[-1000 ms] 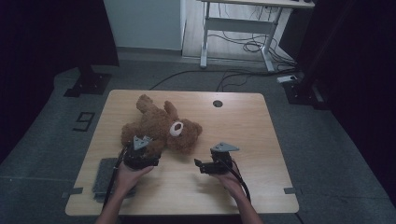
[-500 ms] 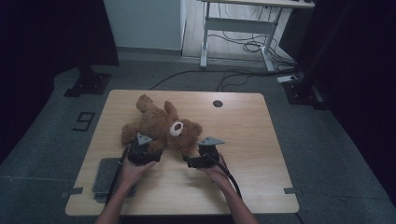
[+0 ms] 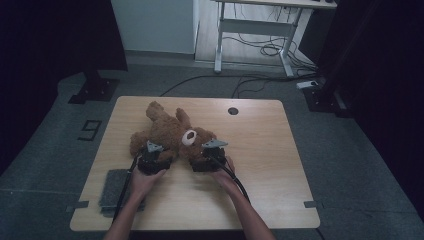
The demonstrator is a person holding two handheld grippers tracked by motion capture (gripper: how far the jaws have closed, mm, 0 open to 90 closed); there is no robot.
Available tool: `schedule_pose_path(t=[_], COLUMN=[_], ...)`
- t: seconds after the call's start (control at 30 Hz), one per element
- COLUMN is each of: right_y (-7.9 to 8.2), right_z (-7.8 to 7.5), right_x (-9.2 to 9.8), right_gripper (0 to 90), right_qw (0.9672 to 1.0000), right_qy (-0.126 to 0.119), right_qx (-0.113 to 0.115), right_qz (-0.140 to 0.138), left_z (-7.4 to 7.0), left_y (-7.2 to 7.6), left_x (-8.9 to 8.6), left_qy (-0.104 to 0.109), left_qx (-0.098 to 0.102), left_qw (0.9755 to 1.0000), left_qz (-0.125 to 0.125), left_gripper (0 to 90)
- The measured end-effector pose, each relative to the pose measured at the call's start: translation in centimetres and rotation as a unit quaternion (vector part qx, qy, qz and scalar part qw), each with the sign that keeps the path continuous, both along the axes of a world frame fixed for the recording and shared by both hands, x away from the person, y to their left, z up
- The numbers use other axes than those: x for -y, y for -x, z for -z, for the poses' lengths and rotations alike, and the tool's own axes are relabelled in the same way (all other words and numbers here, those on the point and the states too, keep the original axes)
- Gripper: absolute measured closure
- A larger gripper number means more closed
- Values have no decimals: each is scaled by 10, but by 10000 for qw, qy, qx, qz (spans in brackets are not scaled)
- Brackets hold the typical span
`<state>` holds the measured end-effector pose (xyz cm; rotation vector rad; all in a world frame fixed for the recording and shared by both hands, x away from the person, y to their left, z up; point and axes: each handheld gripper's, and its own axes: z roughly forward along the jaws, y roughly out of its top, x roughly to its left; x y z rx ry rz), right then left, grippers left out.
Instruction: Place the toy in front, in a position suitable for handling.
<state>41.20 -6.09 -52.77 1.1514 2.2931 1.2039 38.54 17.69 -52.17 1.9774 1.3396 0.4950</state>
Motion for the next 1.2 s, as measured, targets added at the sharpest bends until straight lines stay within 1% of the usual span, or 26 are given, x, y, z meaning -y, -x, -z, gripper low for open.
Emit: schedule_pose_path(t=[0.07,0.13,0.2,0.3,0.33,0.37,0.47,0.53,0.63,0.7,0.8,0.83,0.87,0.9,0.97,1.03,1.07,1.1,1.2], right_y=[-2,-5,-8,-9,-10,-11,-13,-15,-16,-16,-15,-14,-14,-13,-11,-9,-9,-8,-4], right_z=[1,1,1,1,1,1,0,-1,-3,-5,-7,-10,-12,-16,-23,-27,-29,-30,-32], right_x=[0,1,2,3,3,5,8,10,12,14,18,20,21,24,29,33,36,37,41], right_gripper=[130,136,161,278,327,376,481,539,594,613,624,627,630,633,638,640,641,640,640], right_qw=[10000,9999,9999,9999,9998,9998,9996,9994,9994,9993,9986,9982,9980,9974,9964,9960,9958,9955,9942], right_qy=[34,-20,-52,7,-15,-90,-198,-251,-257,-244,-265,-263,-260,-283,-352,-382,-405,-440,-566], right_qx=[25,-35,-80,-67,-101,-131,-176,-202,-107,-44,137,213,279,381,502,534,549,545,610], right_qz=[64,100,134,133,146,152,130,139,225,289,445,488,508,537,584,600,605,631,676], left_z=[1,1,1,0,0,0,-1,-3,-10,-18,-29,-32,-37,-39,-47,-54,-56,-61,-71], left_y=[-1,-2,-3,-3,-2,-2,-2,-2,-2,-2,-2,-1,0,0,3,5,6,8,13], left_x=[1,1,1,2,2,1,1,1,1,1,6,7,10,12,16,21,23,27,37], left_qy=[0,19,49,83,109,127,129,176,289,333,337,362,393,407,435,436,396,271,150], left_qx=[-34,-74,-117,-86,-60,-37,47,86,182,296,395,421,488,532,657,760,798,887,1045], left_qw=[10000,9999,9998,9997,9997,9996,9995,9993,9987,9983,9980,9978,9974,9971,9961,9952,9950,9947,9930], left_qz=[64,100,137,195,222,259,296,328,366,383,353,351,361,368,407,439,448,448,522], left_gripper=[517,556,586,634,651,669,701,717,740,750,761,765,768,770,774,778,780,782,788])
